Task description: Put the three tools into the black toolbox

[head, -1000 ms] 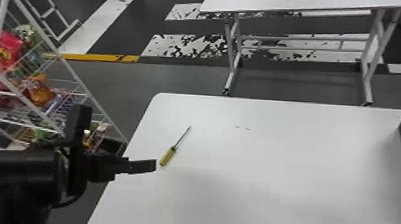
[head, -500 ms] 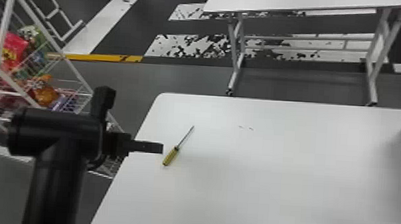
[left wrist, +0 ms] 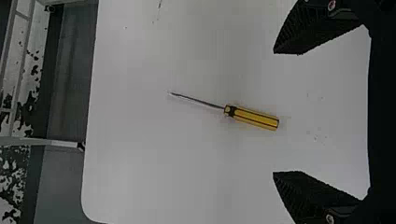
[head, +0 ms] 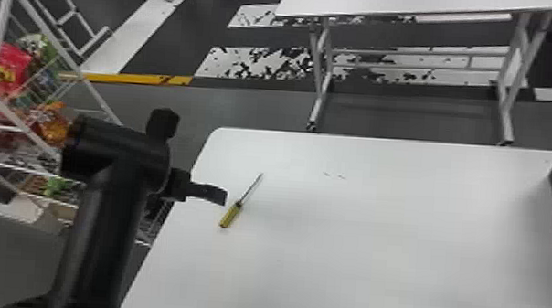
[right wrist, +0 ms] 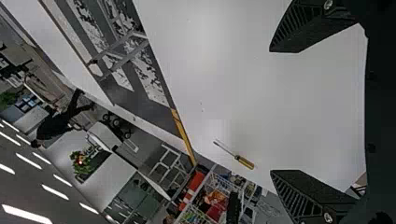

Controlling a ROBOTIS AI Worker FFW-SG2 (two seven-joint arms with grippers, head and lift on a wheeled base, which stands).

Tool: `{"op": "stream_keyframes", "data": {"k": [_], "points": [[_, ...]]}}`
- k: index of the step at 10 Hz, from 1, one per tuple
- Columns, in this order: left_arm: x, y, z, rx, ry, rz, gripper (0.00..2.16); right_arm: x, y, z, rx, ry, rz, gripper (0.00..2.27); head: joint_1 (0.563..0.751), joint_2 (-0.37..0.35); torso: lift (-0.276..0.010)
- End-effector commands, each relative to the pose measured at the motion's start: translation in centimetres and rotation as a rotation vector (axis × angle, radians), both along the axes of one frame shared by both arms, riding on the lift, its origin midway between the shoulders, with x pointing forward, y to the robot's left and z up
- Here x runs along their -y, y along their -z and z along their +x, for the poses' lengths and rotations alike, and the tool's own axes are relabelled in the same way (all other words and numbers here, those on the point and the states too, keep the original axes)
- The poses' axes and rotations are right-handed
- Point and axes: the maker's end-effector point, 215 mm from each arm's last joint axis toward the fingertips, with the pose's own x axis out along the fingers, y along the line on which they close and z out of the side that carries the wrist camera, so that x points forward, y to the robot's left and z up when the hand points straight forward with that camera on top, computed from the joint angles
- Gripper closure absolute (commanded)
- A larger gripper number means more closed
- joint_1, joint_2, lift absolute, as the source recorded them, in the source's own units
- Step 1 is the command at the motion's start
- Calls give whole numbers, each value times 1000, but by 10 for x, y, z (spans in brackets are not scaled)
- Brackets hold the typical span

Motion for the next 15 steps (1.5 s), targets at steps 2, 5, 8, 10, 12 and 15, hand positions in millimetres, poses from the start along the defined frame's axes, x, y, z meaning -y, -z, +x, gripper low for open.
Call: {"op": "stream_keyframes", "data": {"k": [2,5,8,10,12,15], "points": [[-3,27,-2,-105,10,66,80,4,2,-1,0,7,4,76,695,317,-51],[-11,56,-6,-214,-6,137,76,5,3,4,3,12,9,76,695,326,-51],[-10,81,-20,-297,-26,169,76,9,6,11,12,21,17,76,695,334,-51],[-9,83,-16,-310,-38,180,76,13,8,16,13,23,15,76,695,327,-51],[-10,86,6,-266,8,206,76,16,12,18,9,25,11,76,695,312,-51],[-5,95,30,-225,65,225,76,13,16,22,11,19,8,76,695,296,-51]]}}
